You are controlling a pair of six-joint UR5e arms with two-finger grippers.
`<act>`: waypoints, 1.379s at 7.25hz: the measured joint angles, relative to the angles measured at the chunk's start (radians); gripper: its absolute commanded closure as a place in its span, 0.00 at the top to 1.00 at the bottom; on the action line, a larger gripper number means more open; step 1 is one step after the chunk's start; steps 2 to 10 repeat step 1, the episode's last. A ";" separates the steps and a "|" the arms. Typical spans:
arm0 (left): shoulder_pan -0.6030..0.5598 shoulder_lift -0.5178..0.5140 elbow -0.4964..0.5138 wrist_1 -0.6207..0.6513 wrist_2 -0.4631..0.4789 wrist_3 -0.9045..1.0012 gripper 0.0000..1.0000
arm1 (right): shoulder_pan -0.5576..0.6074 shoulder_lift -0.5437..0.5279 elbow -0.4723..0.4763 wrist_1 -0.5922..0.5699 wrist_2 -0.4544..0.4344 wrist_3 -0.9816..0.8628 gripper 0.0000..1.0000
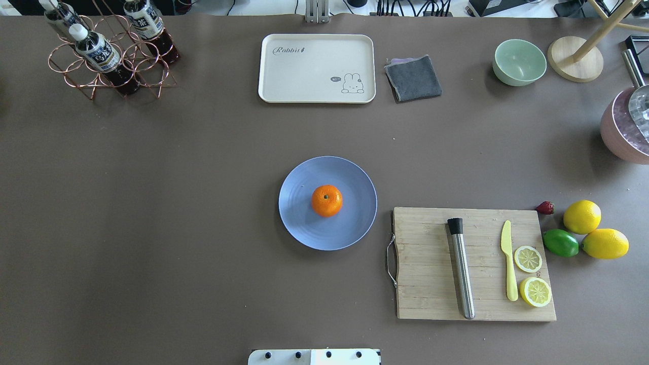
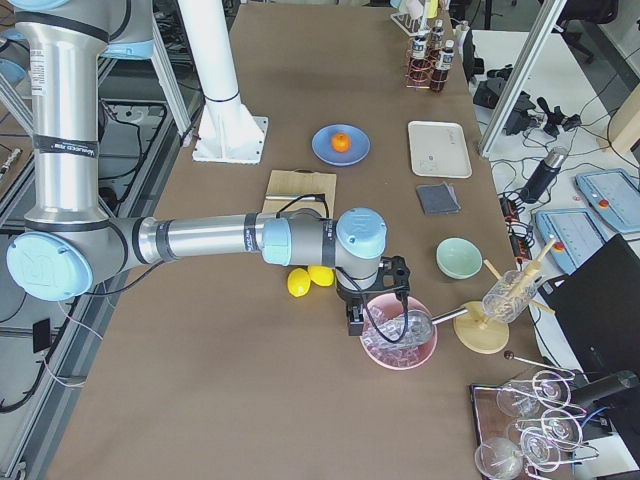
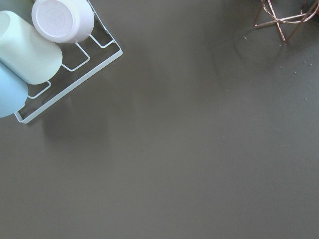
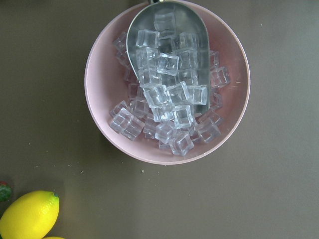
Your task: Pick orange to plate
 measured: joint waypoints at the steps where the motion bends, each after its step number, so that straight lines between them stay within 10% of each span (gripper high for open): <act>1: 0.000 -0.001 0.004 -0.002 0.000 0.000 0.98 | 0.000 0.000 0.000 0.000 0.001 0.000 1.00; 10: 0.000 -0.001 0.004 -0.002 0.000 0.000 0.98 | 0.000 0.000 0.000 0.000 0.001 0.000 1.00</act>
